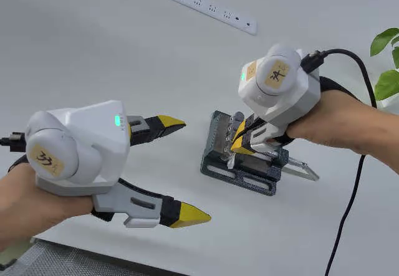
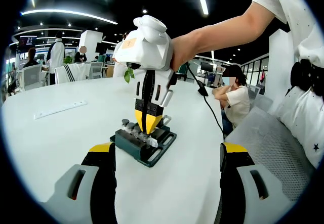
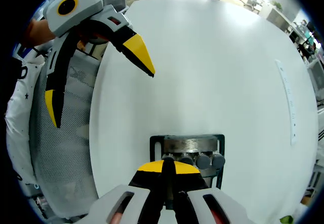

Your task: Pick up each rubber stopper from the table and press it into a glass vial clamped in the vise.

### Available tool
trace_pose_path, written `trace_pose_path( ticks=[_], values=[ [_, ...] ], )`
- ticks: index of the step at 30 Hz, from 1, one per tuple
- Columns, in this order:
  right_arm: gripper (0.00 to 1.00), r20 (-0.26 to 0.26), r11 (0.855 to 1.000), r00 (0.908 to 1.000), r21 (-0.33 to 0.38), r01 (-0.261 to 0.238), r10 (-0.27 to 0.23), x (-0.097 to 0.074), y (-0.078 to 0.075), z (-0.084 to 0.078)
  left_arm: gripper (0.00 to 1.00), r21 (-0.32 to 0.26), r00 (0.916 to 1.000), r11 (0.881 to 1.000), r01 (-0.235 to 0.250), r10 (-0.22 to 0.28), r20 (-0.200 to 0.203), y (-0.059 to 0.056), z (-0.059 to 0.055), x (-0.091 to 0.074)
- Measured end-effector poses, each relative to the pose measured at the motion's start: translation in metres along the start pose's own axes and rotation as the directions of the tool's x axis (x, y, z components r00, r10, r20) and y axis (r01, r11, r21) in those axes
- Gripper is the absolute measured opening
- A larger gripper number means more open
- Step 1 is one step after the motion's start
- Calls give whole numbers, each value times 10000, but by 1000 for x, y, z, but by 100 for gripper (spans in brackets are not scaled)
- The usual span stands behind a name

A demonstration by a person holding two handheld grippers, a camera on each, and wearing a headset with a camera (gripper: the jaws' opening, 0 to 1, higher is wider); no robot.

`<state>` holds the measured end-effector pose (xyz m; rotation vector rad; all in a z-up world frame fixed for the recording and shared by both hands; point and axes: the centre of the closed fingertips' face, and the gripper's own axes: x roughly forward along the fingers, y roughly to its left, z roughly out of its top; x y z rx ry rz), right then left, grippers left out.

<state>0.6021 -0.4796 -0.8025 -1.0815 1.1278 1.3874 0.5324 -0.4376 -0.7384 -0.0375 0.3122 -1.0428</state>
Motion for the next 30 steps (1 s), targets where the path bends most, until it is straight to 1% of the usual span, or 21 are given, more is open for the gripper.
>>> trace_pose_path(
  ticks=[3, 4, 6, 7, 10, 17, 19, 21, 23, 24, 25, 28, 30],
  values=[
    [0, -219, 9999, 9997, -45, -118, 117, 0, 0, 0, 84, -32, 10000, 10000, -41, 41, -16, 1, -1, -2],
    [0, -344, 9997, 9992, -162, -195, 190, 0, 0, -1, 84, -26, 10000, 10000, -61, 61, -30, 2, -1, -2],
    [0, -530, 9996, 9983, -101, -261, 255, 1, 0, 0, 84, -37, 10000, 10000, -88, 88, -29, 2, -1, -3],
    [0, -621, 9994, 9977, -219, -284, 270, 1, 0, -1, 84, -46, 10000, 9999, -98, 98, -15, 2, 0, -3],
    [0, -746, 9992, 9967, -212, -344, 327, 1, 0, -1, 84, -40, 9999, 9999, -102, 102, -15, 2, 0, -3],
    [0, -804, 9988, 9962, -313, -370, 344, 2, 0, -2, 84, -7, 9999, 10000, -75, 75, -83, 2, -1, 0],
    [0, -878, 9978, 9959, -614, -253, 198, 3, 0, -2, 84, 31, 9999, 10000, -44, 44, -162, 2, -3, 0],
    [0, -867, 9983, 9960, -513, -262, 217, 2, -1, -2, 85, 31, 9998, 10000, -36, 36, -187, 3, -5, 1],
    [0, -785, 9989, 9965, -336, -313, 285, 2, -1, -2, 85, 43, 9993, 10000, -38, 40, -372, 3, -9, 2],
    [0, -765, 9989, 9967, -356, -311, 283, 2, -2, -2, 85, 67, 9992, 10000, -25, 28, -397, 2, -8, 2],
    [0, -743, 9977, 9969, -600, -308, 263, 2, -1, -2, 85, 61, 9992, 10000, -15, 17, -398, 2, -8, 1],
    [0, -625, 9986, 9977, -453, -274, 245, 1, -1, -2, 85, 115, 9984, 9999, 0, 7, -560, 2, -11, -2],
    [1, -503, 9991, 9986, -389, -184, 164, -1, 1, -3, 85, 80, 9982, 10000, -45, 50, -595, 2, -11, -4]
  ],
)
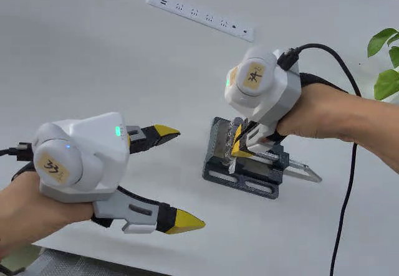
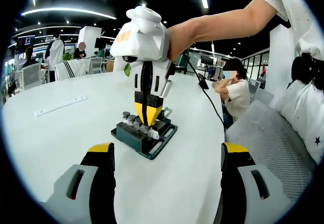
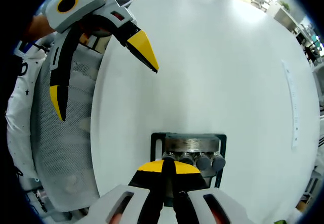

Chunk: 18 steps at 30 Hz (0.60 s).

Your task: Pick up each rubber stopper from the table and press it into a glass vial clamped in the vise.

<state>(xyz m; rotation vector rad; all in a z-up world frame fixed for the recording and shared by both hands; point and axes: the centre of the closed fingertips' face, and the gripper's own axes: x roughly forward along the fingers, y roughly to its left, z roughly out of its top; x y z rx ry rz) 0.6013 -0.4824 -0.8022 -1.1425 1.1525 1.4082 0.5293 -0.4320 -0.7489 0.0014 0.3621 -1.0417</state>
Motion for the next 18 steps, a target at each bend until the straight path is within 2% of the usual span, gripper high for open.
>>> trace_pose_path(
  ticks=[9, 18],
  values=[
    [1, 612, 9989, 9980, 454, 101, -128, -1, 0, 0, 85, 63, 9997, 9999, -145, 146, -171, -1, 2, -6],
    [1, 824, 9986, 9963, 477, 220, -259, -3, 0, 1, 85, 50, 9992, 9995, -302, 304, -274, -1, 3, -12]
  ],
)
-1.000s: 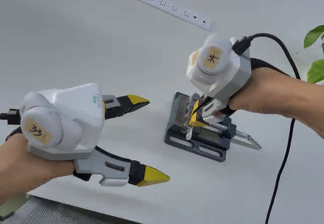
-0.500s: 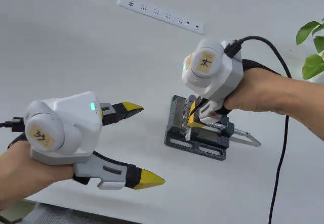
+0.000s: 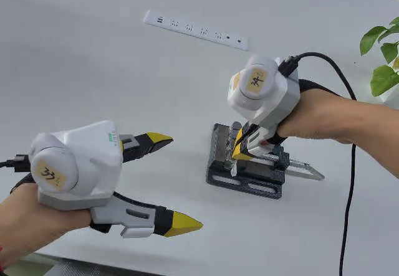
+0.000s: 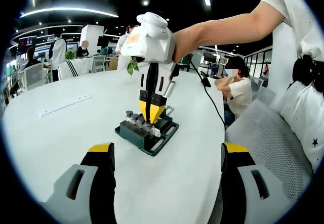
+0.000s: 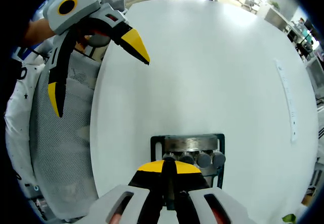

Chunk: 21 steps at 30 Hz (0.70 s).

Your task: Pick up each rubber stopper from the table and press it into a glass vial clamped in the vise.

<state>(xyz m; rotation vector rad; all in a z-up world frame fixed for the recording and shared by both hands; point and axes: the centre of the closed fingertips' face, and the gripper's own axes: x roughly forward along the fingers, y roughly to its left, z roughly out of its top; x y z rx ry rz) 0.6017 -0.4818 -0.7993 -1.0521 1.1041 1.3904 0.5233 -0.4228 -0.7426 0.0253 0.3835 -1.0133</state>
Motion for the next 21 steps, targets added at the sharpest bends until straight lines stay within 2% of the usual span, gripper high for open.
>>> trace_pose_path(
  ticks=[4, 11, 18, 21],
  values=[
    [2, 213, 9998, 9996, 91, 197, -199, -2, 0, 0, 85, 22, 10000, 10000, -77, 77, -34, -1, 1, -3],
    [3, 642, 9986, 9969, 317, 430, -450, -16, 2, 0, 85, 43, 9998, 9999, -153, 154, -118, -3, 2, -6],
    [7, 1020, 9949, 9914, 667, 760, -826, -30, 2, -13, 87, 124, 9996, 9997, -206, 209, -198, -5, 5, -8],
    [8, 1308, 9903, 9858, 1039, 921, -1054, -37, 3, -22, 88, 229, 9994, 9995, -212, 218, -256, -4, 5, -9]
  ],
)
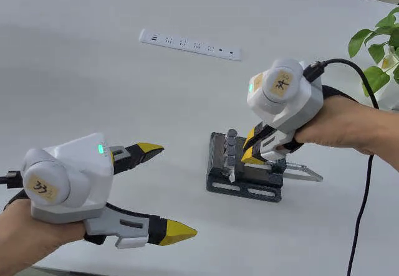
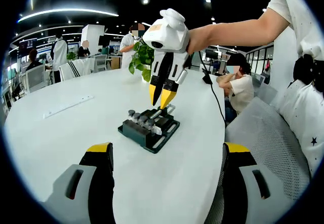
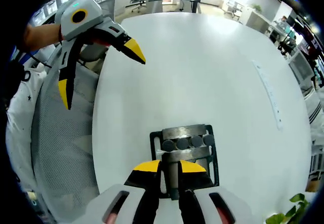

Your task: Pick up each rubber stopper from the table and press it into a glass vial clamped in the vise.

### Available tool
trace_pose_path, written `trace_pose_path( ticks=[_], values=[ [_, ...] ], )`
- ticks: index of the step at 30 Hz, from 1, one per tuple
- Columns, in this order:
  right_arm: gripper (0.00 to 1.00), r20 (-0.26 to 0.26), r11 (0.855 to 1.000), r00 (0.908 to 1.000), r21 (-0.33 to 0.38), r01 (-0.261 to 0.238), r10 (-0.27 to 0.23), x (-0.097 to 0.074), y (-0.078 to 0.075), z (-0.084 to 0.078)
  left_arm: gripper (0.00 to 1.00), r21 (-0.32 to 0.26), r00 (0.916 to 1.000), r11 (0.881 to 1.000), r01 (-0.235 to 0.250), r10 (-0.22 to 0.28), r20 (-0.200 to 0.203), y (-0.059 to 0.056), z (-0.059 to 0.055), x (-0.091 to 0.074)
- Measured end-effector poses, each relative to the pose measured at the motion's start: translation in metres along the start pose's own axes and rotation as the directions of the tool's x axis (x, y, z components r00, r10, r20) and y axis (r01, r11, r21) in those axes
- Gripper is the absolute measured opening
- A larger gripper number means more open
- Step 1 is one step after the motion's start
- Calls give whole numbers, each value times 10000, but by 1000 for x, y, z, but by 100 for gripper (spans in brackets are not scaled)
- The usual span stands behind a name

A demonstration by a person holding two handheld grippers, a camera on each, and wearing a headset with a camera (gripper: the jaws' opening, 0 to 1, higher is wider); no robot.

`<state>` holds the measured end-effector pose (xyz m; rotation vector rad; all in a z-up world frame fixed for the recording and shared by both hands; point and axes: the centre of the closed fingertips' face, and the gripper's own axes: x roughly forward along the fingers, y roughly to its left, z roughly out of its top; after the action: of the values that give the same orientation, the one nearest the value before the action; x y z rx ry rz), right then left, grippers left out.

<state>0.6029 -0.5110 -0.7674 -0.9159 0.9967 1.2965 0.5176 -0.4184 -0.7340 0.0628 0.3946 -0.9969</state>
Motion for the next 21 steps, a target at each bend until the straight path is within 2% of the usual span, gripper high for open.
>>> trace_pose_path(
  ticks=[2, 7, 12, 15, 21],
  values=[
    [10, 250, 9996, 9996, 247, 104, -110, -7, 4, -4, 89, 30, 10000, 10000, -8, 8, -26, 1, 0, 0],
    [14, 799, 9946, 9950, 897, 525, -598, -20, 2, -22, 92, 179, 9999, 9998, 30, -27, -150, 1, 1, 0],
    [19, 1484, 9815, 9810, 1632, 1005, -1252, -36, 3, -40, 97, 425, 9998, 9991, -31, 40, -198, 2, 2, 0],
    [23, 1844, 9690, 9692, 2145, 1225, -1633, -44, 5, -55, 99, 573, 9997, 9984, -28, 42, -256, 4, 2, -1],
    [32, 2382, 9461, 9478, 2928, 1382, -2121, -51, 17, -79, 99, 842, 9986, 9964, 49, -5, -521, 6, 1, -2]
  ],
)
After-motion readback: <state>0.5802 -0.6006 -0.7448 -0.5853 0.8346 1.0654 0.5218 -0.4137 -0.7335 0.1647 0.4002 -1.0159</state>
